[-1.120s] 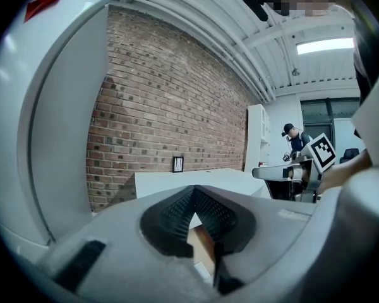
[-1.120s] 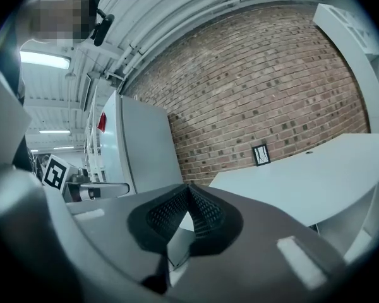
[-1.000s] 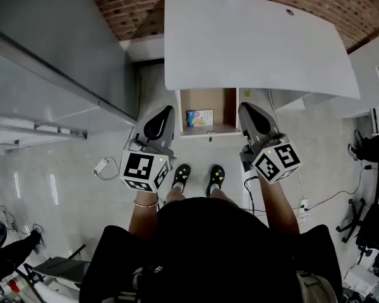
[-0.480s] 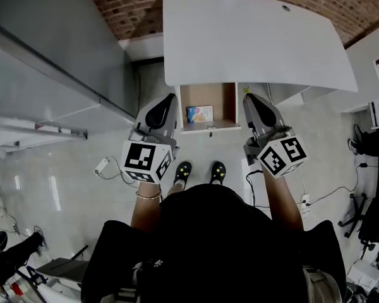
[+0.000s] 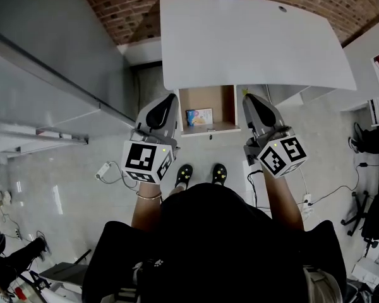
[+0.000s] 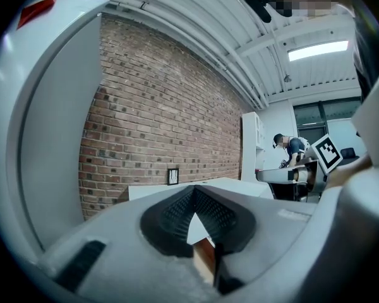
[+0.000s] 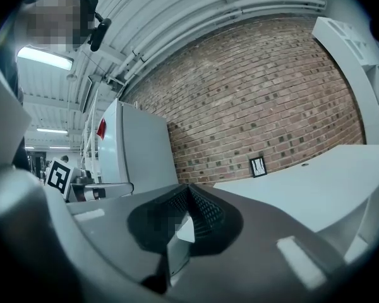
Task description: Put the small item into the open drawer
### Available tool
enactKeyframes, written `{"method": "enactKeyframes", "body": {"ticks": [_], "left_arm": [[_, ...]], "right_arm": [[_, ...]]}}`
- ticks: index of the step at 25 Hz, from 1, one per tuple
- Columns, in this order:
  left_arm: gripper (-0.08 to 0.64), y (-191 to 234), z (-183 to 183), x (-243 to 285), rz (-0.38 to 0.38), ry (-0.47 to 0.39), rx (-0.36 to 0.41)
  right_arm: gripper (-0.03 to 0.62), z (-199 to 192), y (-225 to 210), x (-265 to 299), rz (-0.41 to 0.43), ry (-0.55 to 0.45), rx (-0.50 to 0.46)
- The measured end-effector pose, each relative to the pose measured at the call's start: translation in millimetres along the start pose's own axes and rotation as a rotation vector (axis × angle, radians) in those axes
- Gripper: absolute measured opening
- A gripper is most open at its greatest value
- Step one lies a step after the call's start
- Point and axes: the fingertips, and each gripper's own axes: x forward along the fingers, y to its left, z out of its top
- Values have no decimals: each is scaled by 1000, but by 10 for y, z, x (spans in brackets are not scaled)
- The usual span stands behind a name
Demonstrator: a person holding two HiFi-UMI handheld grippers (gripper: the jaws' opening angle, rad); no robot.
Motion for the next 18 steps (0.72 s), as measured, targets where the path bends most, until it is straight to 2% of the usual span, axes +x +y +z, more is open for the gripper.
{"method": "enactKeyframes", "body": {"ticks": [18], "left_arm": [[-3, 11, -71, 5, -3, 16, 2]], "right_arm": [[12, -13, -33, -12, -4, -3, -2]]}}
